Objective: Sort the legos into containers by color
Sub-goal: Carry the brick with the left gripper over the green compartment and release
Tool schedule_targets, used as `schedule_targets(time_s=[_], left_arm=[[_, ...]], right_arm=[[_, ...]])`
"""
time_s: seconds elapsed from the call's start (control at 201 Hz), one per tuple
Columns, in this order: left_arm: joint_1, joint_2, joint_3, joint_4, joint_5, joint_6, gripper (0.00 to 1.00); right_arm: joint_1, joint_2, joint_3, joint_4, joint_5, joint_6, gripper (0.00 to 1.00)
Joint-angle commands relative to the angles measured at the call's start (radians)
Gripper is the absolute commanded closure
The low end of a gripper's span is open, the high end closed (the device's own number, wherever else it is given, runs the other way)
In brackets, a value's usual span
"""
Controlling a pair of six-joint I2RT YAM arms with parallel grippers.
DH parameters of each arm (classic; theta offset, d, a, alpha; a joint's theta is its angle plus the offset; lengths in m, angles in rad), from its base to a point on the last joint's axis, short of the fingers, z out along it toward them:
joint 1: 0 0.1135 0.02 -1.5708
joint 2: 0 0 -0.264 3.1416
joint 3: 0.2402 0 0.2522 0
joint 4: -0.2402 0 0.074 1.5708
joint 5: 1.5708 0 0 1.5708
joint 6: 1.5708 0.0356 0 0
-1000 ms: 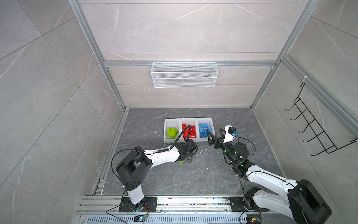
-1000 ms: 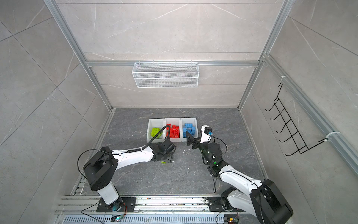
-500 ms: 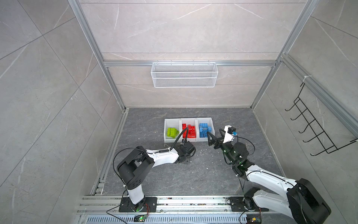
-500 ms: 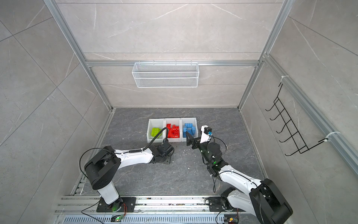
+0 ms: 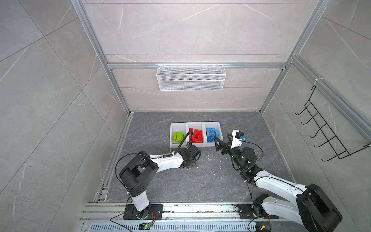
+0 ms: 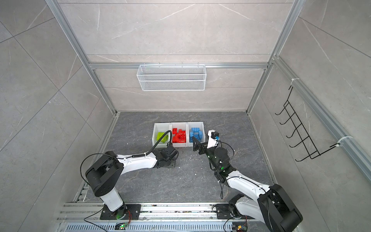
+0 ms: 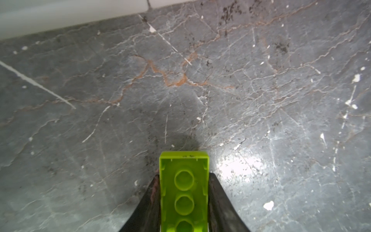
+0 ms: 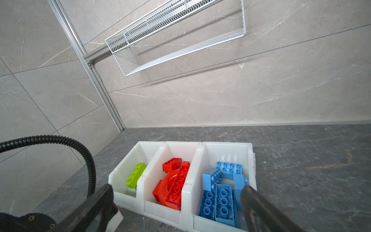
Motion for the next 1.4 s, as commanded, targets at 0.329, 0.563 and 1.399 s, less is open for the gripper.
schedule_targets(time_s=[0.329,0.563,1.399], left_arm=[[0.295,-0.181,0.222,-0.102,0.097,0.306,0.67],[0.393,0.015,0.459,-0.095,0.150,0.416,0.67],[0.418,0.276,0.620,-0.076,0.291,0.414,0.62]], right_arm=[[-0.005,0.040,0.025,0.021,-0.003,0.019,0.00],[-0.005,0.058,0.033,0.021,-0.006,0.018,0.00],[-0.006,0.082,0.040,0.020,-0.002,0.002,0.00]])
